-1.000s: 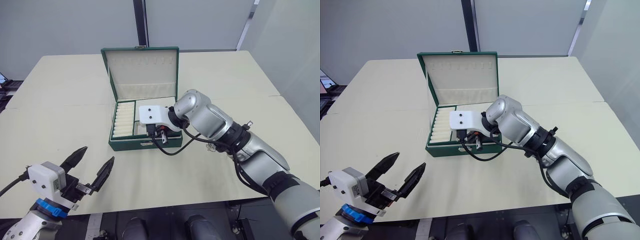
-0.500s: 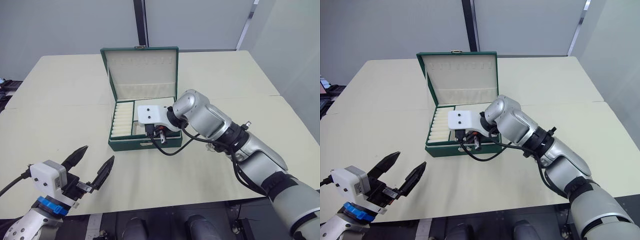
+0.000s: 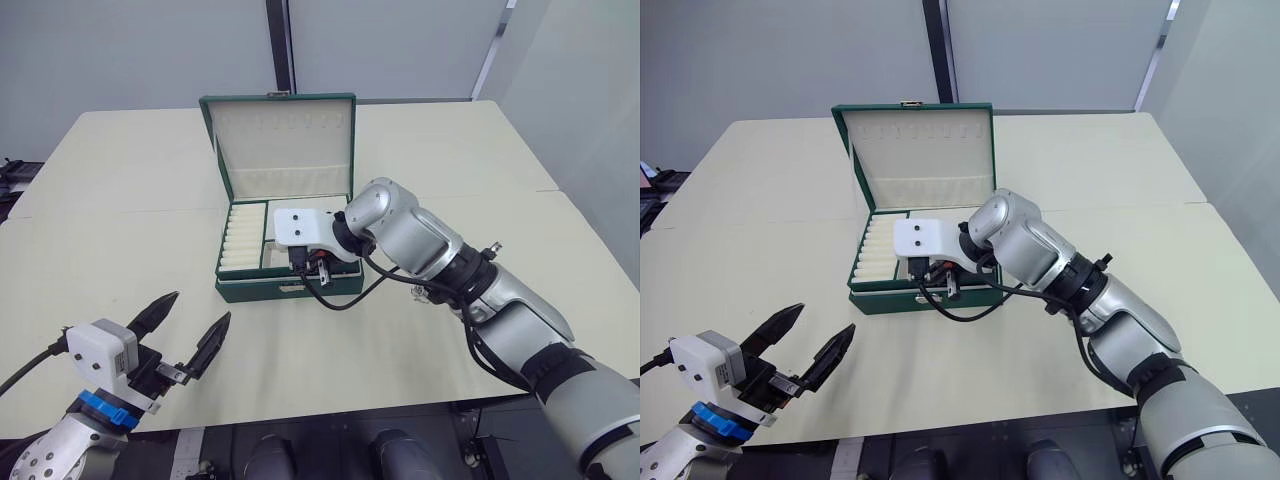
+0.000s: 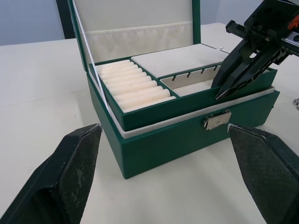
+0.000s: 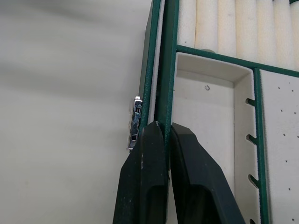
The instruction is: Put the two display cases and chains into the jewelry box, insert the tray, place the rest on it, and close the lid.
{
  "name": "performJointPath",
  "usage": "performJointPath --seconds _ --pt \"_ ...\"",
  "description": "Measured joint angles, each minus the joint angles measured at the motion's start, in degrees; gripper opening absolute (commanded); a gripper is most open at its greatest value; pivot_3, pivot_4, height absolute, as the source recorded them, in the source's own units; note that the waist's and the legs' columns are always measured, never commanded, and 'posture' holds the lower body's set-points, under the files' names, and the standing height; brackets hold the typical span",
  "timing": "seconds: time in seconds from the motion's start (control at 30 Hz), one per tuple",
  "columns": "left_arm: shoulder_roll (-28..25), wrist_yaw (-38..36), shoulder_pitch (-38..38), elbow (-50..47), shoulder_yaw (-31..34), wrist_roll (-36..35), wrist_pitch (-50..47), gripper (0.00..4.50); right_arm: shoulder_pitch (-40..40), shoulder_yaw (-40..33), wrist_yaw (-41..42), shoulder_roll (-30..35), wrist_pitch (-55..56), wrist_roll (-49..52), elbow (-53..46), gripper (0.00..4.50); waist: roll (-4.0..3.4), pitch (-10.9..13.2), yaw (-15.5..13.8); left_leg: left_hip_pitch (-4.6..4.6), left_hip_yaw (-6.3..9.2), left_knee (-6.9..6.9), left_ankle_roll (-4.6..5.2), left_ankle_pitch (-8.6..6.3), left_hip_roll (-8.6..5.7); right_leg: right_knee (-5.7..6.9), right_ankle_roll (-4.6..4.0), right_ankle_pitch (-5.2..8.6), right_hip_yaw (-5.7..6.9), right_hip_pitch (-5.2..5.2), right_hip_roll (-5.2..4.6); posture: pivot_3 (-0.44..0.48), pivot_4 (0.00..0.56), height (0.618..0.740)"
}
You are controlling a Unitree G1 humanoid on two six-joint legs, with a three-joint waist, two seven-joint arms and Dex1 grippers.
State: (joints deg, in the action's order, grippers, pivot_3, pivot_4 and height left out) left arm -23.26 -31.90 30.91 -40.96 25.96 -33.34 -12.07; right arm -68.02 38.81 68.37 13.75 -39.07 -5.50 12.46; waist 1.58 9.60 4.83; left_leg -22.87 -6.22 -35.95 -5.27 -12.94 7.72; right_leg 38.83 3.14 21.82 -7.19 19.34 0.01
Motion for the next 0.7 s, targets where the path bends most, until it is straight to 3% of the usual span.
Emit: performJointPath --seconds 0.7 --pt "-1.64 -0.24 -2.01 1.07 0.0 0.19 -0.15 4.5 1.34 0.42 -0.86 0.25 1.61 -0.51 -0.05 0.01 0.01 0.01 -0.01 -0.01 0.0 0.0 0.0 0.0 0.0 0.0 0.0 0.0 0.0 0.0 0.0 0.0 0.15 0.74"
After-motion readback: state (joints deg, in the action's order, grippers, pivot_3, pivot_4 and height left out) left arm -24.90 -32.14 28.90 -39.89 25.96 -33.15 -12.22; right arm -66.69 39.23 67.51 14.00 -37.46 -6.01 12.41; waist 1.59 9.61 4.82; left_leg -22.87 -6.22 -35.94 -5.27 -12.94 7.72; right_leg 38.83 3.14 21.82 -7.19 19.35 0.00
